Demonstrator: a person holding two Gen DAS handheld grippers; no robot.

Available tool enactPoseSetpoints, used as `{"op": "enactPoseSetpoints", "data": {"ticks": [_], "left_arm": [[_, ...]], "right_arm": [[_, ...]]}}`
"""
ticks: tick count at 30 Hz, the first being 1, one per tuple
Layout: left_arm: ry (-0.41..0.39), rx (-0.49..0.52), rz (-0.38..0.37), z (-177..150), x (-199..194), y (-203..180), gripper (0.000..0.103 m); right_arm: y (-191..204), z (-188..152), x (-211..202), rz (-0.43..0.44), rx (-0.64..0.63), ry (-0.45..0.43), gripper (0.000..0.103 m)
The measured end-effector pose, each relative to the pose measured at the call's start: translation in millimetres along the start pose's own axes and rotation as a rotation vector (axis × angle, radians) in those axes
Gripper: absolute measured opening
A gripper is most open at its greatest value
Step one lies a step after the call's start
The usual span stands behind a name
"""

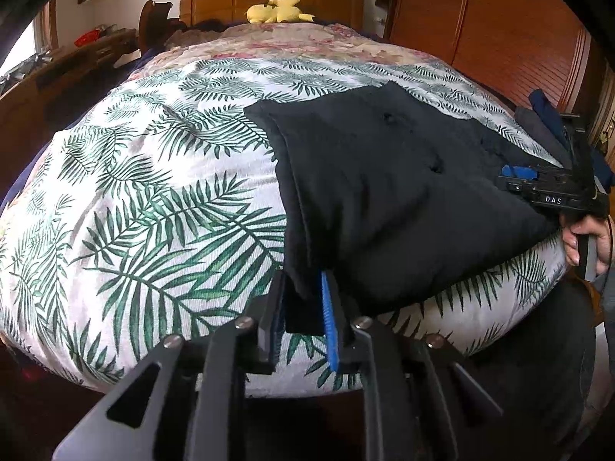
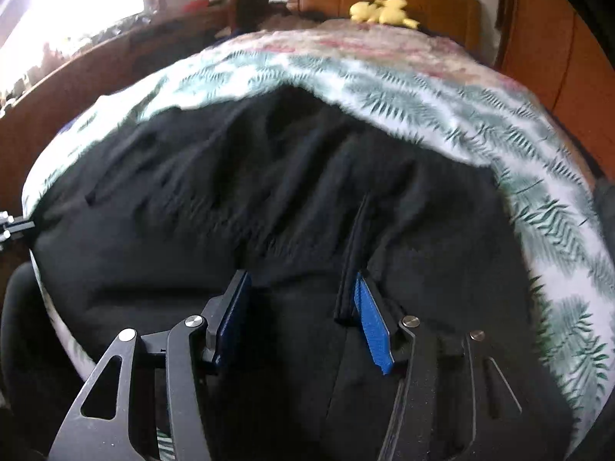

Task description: Fold large clothes

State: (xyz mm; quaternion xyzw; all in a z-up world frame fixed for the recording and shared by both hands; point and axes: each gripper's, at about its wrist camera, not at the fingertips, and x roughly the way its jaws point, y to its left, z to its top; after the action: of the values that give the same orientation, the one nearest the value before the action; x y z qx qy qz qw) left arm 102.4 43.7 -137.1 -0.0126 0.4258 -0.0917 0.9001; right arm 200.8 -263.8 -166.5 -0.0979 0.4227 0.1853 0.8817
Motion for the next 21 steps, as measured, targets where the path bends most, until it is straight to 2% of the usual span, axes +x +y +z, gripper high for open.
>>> {"op": "enactPoseSetpoints", "data": {"ticks": [8, 10, 15, 18, 21], "left_arm": [[0.015, -0.004, 0.015, -5, 2, 0, 0.017], [0.017, -0.01, 0.015, -6, 3, 1, 0.018], [0.015, -0.013, 0.013, -6, 5, 1, 0.018], [0.013, -0.024, -0.002, -6, 6, 3, 0.019], [0.008, -0.028, -0.014, -5, 6, 5, 0.019]], "right_arm": [[1, -6, -6, -0.008, -0.001, -0.027, 0.056], [5, -3, -16, -0.03, -0.006, -0.031, 0.056], [22, -11, -47, -0.012, -0.07, -0.064, 0.056], [25, -22, -35, 0.0, -0.092, -0.014, 0.056], [19, -27, -23, 0.029, -0.06, -0.009, 0.056]]}}
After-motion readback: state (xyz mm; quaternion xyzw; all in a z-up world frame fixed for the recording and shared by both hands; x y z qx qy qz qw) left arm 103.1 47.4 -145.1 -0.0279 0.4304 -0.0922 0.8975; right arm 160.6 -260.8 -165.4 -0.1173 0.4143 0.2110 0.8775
